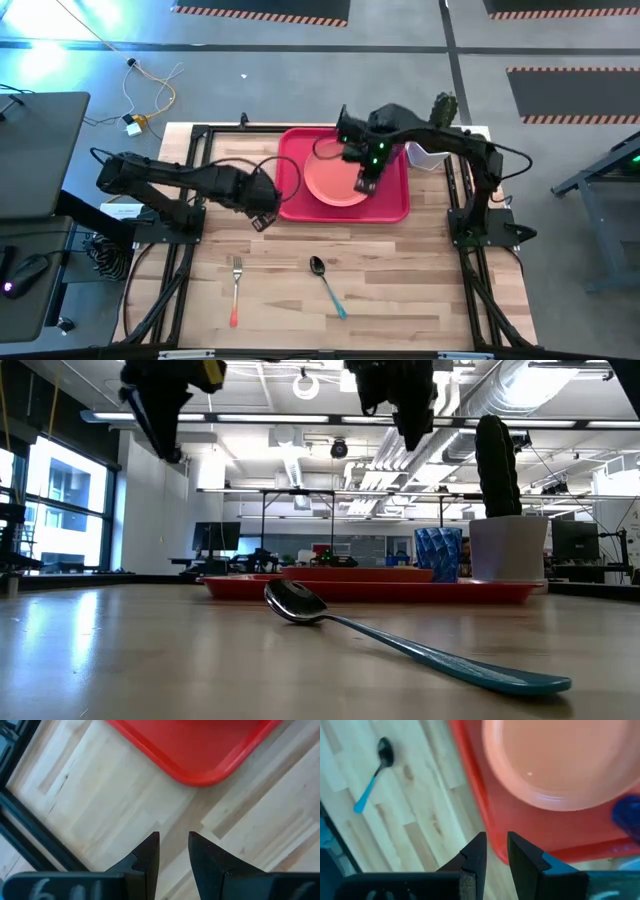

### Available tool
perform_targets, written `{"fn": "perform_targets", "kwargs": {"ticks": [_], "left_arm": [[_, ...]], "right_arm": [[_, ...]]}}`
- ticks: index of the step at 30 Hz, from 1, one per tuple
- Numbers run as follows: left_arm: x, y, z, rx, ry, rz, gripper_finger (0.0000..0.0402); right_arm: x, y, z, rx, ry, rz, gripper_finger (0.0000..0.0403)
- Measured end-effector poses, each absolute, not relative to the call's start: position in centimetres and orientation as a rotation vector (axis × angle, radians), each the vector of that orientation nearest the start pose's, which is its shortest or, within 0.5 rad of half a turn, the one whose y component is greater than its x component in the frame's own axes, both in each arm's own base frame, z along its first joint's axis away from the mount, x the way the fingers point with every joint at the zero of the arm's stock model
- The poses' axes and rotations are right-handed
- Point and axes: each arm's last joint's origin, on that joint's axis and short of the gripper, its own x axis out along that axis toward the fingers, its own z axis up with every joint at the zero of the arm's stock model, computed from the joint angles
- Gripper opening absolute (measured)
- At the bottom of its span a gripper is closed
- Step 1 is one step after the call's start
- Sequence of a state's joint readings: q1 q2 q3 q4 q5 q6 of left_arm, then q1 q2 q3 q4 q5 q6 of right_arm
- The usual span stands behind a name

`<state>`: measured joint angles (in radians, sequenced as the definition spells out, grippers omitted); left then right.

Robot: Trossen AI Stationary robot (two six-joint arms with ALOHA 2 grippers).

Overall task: Pick and place plate/cup/fork/spoon on tray
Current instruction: Put the orange fork on the orange tray on the left side of the orange plate

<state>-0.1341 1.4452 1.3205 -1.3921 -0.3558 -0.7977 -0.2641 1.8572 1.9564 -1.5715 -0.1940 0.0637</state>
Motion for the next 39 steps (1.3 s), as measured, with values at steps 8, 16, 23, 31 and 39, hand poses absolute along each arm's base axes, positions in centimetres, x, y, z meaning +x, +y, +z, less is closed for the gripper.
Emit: {"fn": "perform_targets", "kwargs": {"ticks": [8, 16, 23, 31, 39], "left_arm": [[23.5, -5.9, 30.0, -0.317, 1.238, 0.728, 0.0094], [22.0, -9.1, 30.0, -0.427, 1.193, 0.794, 0.0094], [20.8, -11.4, 30.0, -0.537, 1.136, 0.837, 0.0094], [19.8, -13.1, 30.0, -0.708, 1.052, 0.923, 0.0094], [18.8, -14.4, 28.8, -0.817, 1.077, 0.994, 0.0094]], "right_arm": [[34.1, -2.7, 34.5, 0.344, 1.465, -0.122, 0.0069], [34.2, 1.3, 34.5, 0.321, 1.479, -0.116, 0.0069], [34.2, 2.4, 34.4, 0.273, 1.47, -0.149, 0.0069], [34.2, 2.2, 34.4, 0.233, 1.472, -0.115, 0.0069], [34.2, 1.7, 34.4, 0.205, 1.474, -0.073, 0.0069]]}}
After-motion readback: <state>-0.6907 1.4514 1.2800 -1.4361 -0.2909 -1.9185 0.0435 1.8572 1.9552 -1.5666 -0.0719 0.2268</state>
